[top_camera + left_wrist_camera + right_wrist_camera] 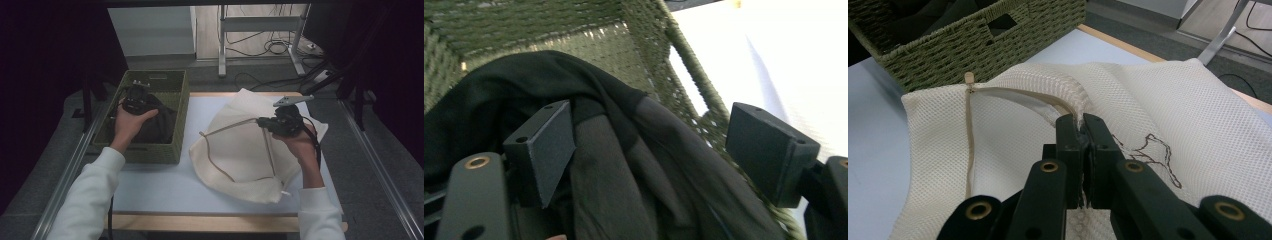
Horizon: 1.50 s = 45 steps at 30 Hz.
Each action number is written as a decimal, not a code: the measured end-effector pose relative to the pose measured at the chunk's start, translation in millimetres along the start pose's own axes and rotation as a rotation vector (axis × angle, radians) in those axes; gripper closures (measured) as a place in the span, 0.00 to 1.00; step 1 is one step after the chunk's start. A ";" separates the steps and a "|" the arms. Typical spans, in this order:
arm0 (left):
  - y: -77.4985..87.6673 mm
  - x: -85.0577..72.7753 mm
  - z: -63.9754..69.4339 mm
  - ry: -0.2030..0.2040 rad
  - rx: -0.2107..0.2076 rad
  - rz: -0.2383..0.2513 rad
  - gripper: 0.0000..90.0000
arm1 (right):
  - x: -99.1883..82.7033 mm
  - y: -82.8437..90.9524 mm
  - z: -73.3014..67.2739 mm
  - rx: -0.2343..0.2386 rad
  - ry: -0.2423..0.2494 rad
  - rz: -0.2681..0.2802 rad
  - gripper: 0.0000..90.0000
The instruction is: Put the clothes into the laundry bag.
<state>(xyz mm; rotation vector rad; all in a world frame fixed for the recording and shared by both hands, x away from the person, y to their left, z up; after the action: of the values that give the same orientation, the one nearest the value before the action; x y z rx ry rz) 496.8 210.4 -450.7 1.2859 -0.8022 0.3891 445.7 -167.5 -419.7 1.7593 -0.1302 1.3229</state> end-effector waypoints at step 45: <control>-53.7 -0.1 -22.6 0.165 0.027 -0.139 0.18 | -1.6 0.3 5.0 -0.010 -0.002 0.005 0.96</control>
<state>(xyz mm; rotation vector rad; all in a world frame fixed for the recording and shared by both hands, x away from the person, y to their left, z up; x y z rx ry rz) 539.6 217.5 -489.6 1.3082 -0.5671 0.3903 448.4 -171.9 -420.9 1.7523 -0.1420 1.3218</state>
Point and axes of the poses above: each handheld gripper's, and its own axes: y roughly backward along the jaws, x roughly out of its top, z roughly to its right, the point moved 8 cm from there along -y, roughly forward along the jaws, and after that the axes turned 1 degree about z, right-handed, at the moved point
